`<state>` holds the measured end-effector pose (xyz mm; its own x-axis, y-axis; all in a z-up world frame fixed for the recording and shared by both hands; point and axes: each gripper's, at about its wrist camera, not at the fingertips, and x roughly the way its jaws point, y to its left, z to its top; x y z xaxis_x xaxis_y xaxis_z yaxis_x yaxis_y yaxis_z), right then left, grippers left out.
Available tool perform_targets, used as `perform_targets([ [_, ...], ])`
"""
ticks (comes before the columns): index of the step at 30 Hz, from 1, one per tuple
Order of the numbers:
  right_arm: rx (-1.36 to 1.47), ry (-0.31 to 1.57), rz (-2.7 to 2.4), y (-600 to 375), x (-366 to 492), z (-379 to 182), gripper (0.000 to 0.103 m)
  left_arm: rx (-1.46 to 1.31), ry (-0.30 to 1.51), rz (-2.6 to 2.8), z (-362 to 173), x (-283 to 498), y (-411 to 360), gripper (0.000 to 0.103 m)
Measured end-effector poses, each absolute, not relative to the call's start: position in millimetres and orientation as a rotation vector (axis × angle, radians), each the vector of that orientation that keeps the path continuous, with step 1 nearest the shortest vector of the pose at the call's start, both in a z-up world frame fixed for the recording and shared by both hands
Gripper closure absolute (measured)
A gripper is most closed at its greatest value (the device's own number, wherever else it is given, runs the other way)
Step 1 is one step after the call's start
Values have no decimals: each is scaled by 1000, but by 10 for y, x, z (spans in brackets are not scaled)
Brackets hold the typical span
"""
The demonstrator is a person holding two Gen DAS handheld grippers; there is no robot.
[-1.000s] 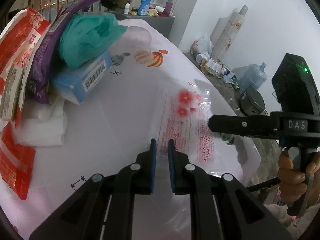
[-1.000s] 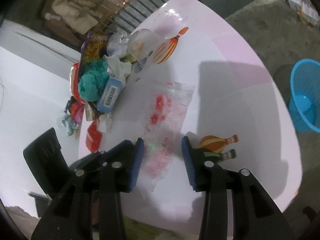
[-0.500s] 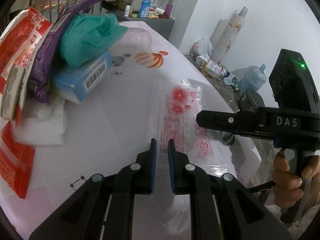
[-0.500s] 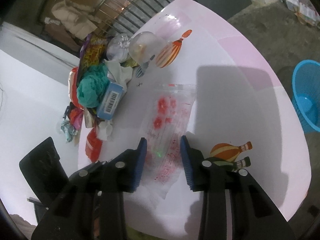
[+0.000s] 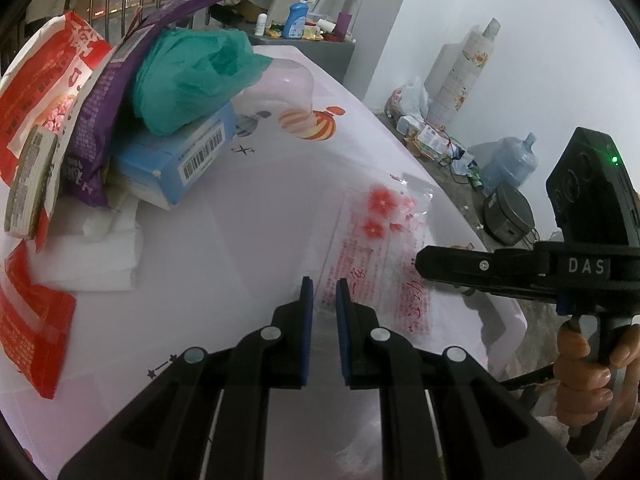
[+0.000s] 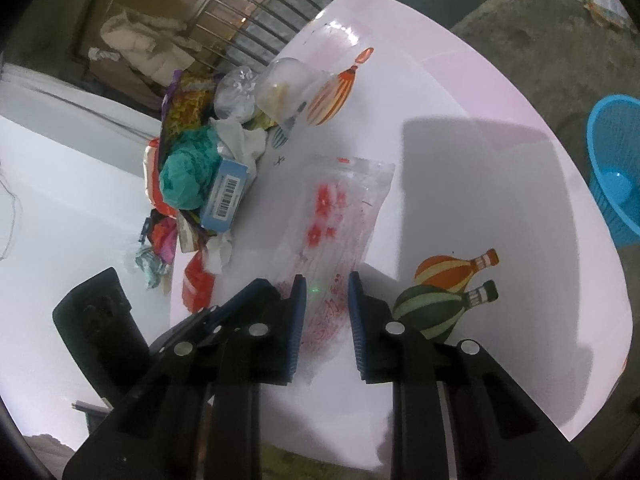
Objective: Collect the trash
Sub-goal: 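Close the right tool on the clear plastic bag with red print and lift it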
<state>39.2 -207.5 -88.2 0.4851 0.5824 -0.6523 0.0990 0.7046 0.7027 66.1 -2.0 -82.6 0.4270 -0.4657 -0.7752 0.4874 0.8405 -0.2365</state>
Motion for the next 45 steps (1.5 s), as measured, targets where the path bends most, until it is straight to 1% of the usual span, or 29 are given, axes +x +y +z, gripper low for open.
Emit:
perform_targets([
  [45, 820, 1038, 332, -2110, 391, -930, 81, 53, 955, -591, -836, 682, -60, 92],
])
